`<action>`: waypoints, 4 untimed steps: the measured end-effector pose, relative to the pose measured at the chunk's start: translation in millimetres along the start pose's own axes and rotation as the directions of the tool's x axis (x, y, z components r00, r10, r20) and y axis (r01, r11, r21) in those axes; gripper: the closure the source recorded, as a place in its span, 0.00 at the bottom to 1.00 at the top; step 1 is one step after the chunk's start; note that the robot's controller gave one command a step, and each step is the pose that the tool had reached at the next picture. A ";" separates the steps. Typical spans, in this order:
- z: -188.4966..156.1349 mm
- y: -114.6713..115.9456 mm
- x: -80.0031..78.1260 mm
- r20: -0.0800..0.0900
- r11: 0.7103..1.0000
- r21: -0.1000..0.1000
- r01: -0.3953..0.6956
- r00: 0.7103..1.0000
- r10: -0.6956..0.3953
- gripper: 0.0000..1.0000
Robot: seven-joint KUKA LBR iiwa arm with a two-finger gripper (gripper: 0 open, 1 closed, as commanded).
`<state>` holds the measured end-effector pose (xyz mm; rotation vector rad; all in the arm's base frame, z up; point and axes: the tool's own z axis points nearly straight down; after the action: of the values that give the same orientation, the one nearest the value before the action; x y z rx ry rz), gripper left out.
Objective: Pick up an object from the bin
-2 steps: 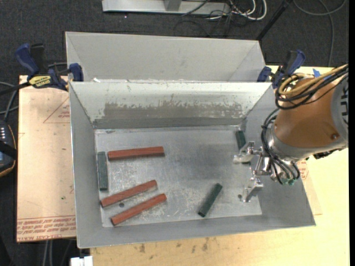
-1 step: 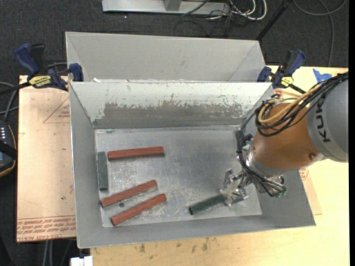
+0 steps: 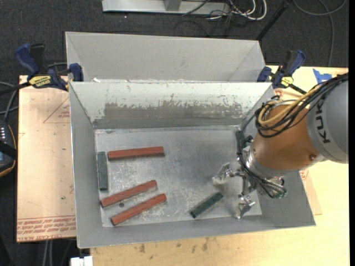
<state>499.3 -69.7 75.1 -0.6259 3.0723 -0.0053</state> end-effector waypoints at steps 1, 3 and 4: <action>0.0 0.1 -0.2 0.001 1.000 0.000 0.000 1.000 0.000 0.00; -3.9 57.8 -24.6 0.017 1.000 0.004 0.024 1.000 -0.024 1.00; -4.8 58.0 -24.4 0.017 1.000 0.004 0.024 1.000 -0.024 1.00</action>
Offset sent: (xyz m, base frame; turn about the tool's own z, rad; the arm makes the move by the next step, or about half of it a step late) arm -0.0085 0.0620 -0.0051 -0.0239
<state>499.0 -6.7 79.7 -0.6588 3.0477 -0.0060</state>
